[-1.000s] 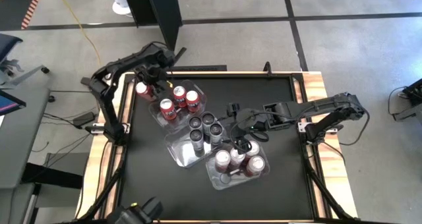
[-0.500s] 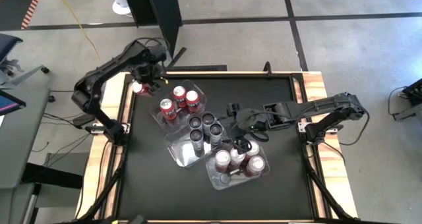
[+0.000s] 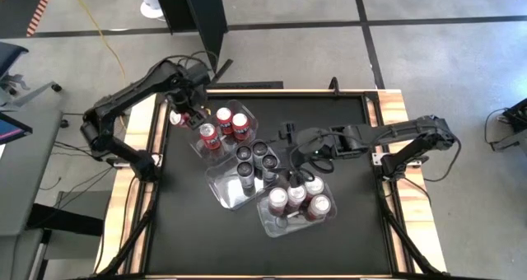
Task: Sort soda cans
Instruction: Put the orange soda can in the top left transparent bin
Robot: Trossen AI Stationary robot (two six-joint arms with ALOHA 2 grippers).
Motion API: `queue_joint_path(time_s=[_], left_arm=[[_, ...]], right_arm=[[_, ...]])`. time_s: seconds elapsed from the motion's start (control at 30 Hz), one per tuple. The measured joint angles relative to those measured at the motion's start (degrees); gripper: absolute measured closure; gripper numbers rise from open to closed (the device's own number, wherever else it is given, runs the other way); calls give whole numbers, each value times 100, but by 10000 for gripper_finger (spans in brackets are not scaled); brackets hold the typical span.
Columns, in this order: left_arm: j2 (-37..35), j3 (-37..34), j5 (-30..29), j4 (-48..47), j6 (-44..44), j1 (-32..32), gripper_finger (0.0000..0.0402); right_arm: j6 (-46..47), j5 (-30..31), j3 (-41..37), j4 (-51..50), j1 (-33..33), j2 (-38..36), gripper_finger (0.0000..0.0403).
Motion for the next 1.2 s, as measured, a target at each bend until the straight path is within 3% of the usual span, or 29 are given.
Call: queue_joint_path(time_s=[0.2,0.37,0.8,1.0,1.2], left_arm=[[-249,0,134,4,-197,-459,98],[-435,2,326,4,-247,-879,98],[-551,348,701,5,-184,-1524,98],[-544,630,1045,8,-393,-1537,98],[-538,671,1139,4,-916,-1537,98]], right_arm=[[-436,-9,-2,572,-149,112,6],[-622,-44,-9,1181,-405,633,6],[-687,-46,61,4293,-848,2245,6],[-990,164,837,4469,-765,2996,3],[-1048,585,1916,3785,-728,3588,3]])
